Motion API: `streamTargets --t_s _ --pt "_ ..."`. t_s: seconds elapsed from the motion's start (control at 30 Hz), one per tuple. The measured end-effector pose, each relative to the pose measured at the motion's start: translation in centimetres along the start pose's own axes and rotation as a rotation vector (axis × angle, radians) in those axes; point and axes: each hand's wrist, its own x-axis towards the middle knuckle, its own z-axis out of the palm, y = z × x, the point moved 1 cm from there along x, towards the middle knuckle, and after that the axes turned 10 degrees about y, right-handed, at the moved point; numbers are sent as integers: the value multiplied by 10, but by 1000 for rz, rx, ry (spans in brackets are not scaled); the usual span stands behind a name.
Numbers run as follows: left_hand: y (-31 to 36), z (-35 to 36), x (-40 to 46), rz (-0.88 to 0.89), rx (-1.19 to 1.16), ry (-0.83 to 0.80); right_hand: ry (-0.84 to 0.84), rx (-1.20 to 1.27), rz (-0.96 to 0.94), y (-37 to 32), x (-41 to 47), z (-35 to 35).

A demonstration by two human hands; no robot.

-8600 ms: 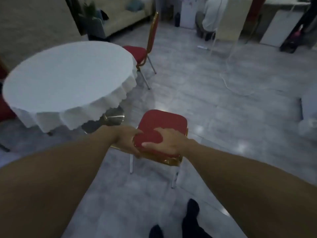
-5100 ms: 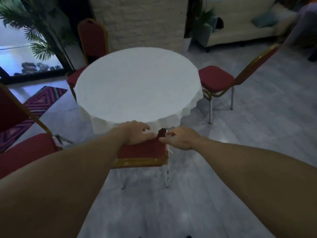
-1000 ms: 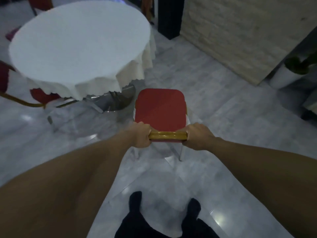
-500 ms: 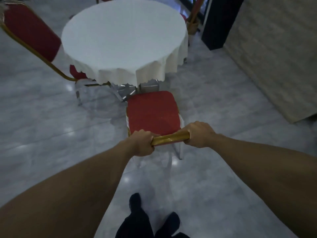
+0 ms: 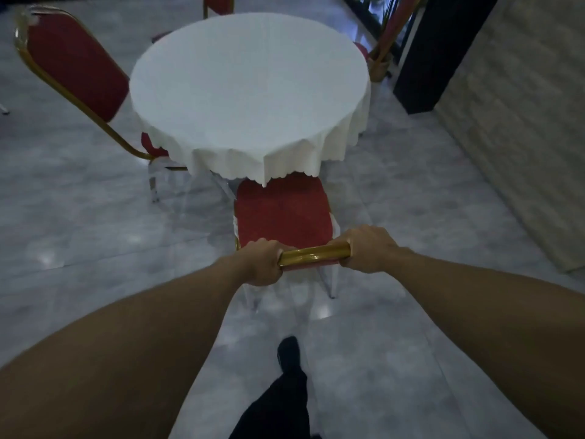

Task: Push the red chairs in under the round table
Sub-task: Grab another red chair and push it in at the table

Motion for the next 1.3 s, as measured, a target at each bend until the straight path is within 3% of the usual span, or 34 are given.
streamTargets --t_s 0.43,0.7,0.9,0.97,1.07,1.17,1.3 --pt "-51 -83 117 -14 -41 -42 -34 -39 62 24 150 -50" --pt "-59 -81 125 -24 -109 -69 -44 -50 16 32 157 -50" --pt "-47 -110 132 -129 62 -248 -338 174 90 40 163 -71" --pt "-39 -129 139 -196 80 -290 -351 148 93 45 164 -94" --pt "-19 -161 164 -208 8 -171 -256 152 118 62 170 -134" --pt "13 -190 195 -210 103 23 -130 191 175 92 179 -163" --pt "55 -214 232 -224 124 161 -33 153 218 136 189 -192"
